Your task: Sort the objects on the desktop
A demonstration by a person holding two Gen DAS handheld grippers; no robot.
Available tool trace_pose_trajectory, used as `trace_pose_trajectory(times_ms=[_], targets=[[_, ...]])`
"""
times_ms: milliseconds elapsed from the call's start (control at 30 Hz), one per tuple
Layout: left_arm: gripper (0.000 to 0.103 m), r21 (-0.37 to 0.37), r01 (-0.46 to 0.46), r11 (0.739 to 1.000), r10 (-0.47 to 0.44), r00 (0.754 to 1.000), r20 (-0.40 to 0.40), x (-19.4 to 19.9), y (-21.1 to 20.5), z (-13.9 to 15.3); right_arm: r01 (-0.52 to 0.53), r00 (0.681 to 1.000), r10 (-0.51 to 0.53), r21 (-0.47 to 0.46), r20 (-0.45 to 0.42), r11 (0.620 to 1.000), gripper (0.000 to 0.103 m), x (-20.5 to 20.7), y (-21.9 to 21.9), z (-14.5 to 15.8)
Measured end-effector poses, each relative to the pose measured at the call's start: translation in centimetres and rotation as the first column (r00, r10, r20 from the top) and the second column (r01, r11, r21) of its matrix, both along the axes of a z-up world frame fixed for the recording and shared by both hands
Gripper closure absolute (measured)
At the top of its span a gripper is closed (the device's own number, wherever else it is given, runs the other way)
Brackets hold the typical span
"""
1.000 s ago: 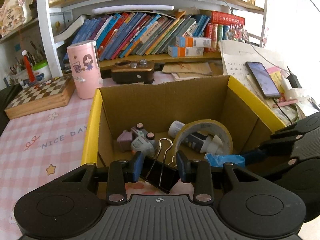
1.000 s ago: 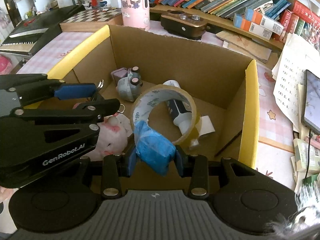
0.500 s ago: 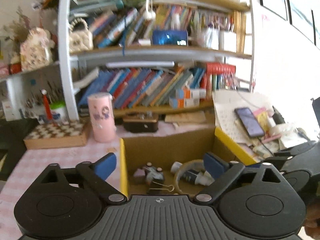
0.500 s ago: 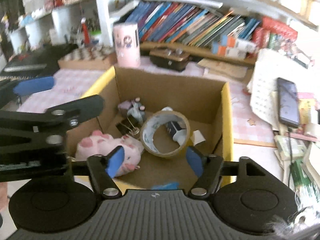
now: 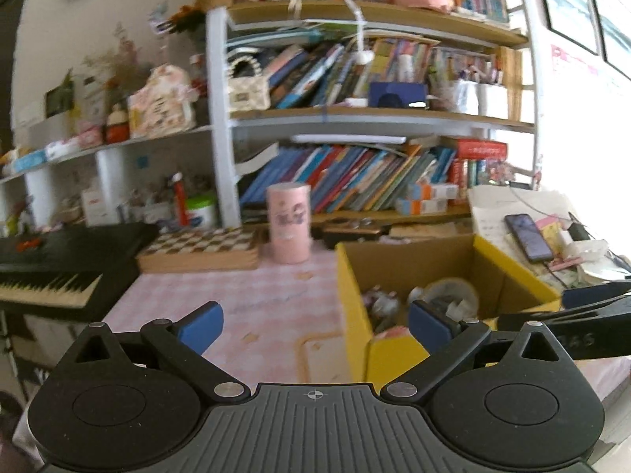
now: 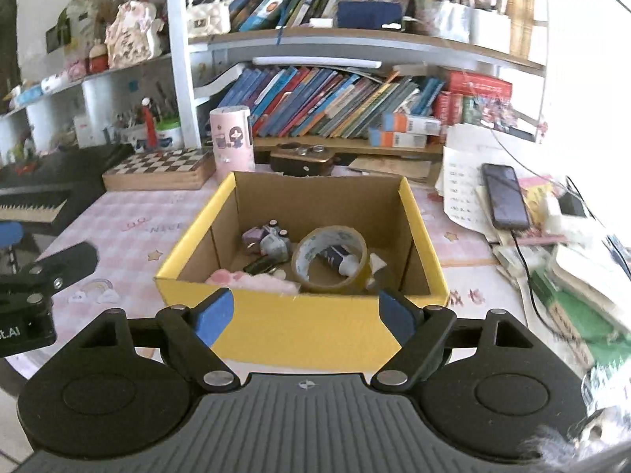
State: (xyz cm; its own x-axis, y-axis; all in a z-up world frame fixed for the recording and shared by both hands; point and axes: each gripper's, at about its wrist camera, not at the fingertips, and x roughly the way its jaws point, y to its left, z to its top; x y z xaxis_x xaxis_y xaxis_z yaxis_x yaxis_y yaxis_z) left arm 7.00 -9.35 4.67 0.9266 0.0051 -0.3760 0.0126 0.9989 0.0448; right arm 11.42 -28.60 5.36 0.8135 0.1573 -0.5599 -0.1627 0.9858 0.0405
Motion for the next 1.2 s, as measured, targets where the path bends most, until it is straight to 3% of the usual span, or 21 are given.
trace_pose_trajectory(times_ms=[233, 600, 800, 900, 1200], targets=[[0.0, -0.02, -0.072, 0.997, 0.072, 0.997, -0.006, -4.9, 3.1, -0.7, 0.057, 0.998, -0.057, 0.031, 0.027, 0.998, 0.02, -5.5, 2.5, -0.7], [0.0, 0.06, -0.111, 0.992, 0.115, 0.992, -0.056, -11.1, 6.1, -2.3, 0.073, 0.996, -0.073, -0.013, 0.052, 0.997, 0.015, -13.2, 6.4, -2.4], [0.0, 0.055, -0.144, 0.988, 0.149, 0.984, -0.102, -13.0, 7.8, -2.9, 0.084, 0.996, -0.084, -0.019, 0.026, 0.996, 0.014, -15.3, 7.8, -3.1], [0.0, 0.057, -0.146, 0.988, 0.152, 0.981, -0.123, -13.7, 8.4, -3.1, 0.08, 0.997, -0.08, -0.011, 0.015, 0.997, 0.005, -16.2, 8.5, -3.3], [0.0, 0.08, -0.124, 0.989, 0.134, 0.983, -0.127, -15.1, 8.8, -3.5, 0.066, 0.998, -0.066, -0.01, 0.01, 0.998, 0.0, -17.9, 9.7, -3.4]])
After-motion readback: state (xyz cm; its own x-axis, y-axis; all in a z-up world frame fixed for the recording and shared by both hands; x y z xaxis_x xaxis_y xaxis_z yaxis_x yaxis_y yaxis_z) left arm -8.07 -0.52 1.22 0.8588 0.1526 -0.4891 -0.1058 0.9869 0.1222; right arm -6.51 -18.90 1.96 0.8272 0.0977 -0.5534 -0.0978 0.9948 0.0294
